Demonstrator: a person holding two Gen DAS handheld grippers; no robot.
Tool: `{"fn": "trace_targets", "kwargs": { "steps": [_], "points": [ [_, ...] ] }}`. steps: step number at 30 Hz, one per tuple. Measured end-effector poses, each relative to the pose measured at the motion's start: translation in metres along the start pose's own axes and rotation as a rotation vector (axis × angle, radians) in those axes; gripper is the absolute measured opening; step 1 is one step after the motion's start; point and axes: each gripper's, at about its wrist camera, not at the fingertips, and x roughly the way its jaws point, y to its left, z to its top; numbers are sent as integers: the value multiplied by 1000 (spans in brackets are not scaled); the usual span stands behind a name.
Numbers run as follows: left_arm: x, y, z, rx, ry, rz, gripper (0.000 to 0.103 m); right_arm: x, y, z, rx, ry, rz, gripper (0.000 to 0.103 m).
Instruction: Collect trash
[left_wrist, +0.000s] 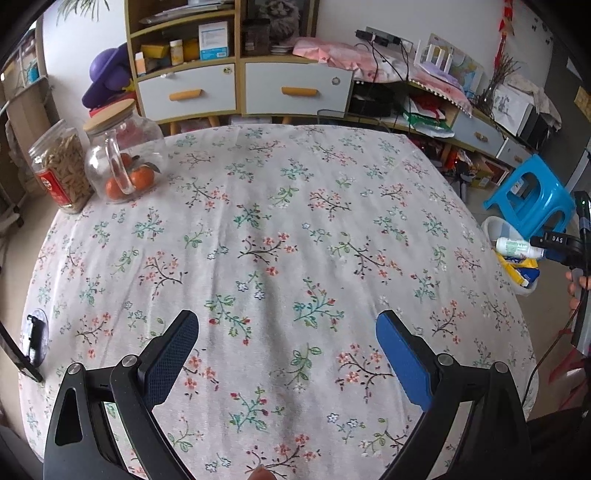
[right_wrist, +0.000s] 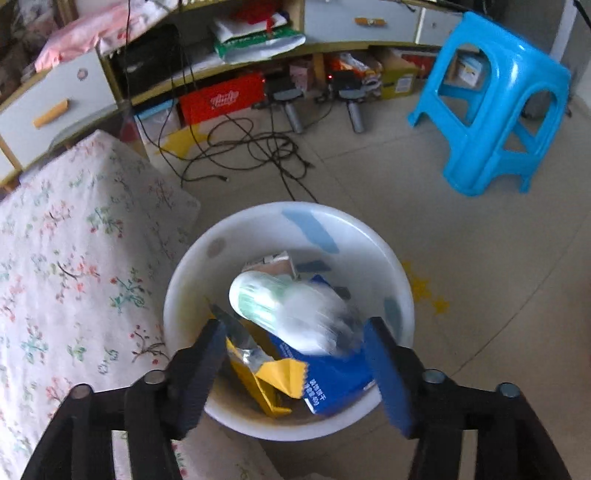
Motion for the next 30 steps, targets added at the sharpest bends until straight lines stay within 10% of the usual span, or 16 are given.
{"fn": "trace_targets", "kwargs": {
  "steps": [14,30],
  "points": [
    [-36,-33,-9,11,-30,5,98,-101,26,-32,-34,-65,158,86],
    [-94,-83,-42,73,-125,-21,98,-183,61,-150,-146,-280,217,100]
  ]
}}
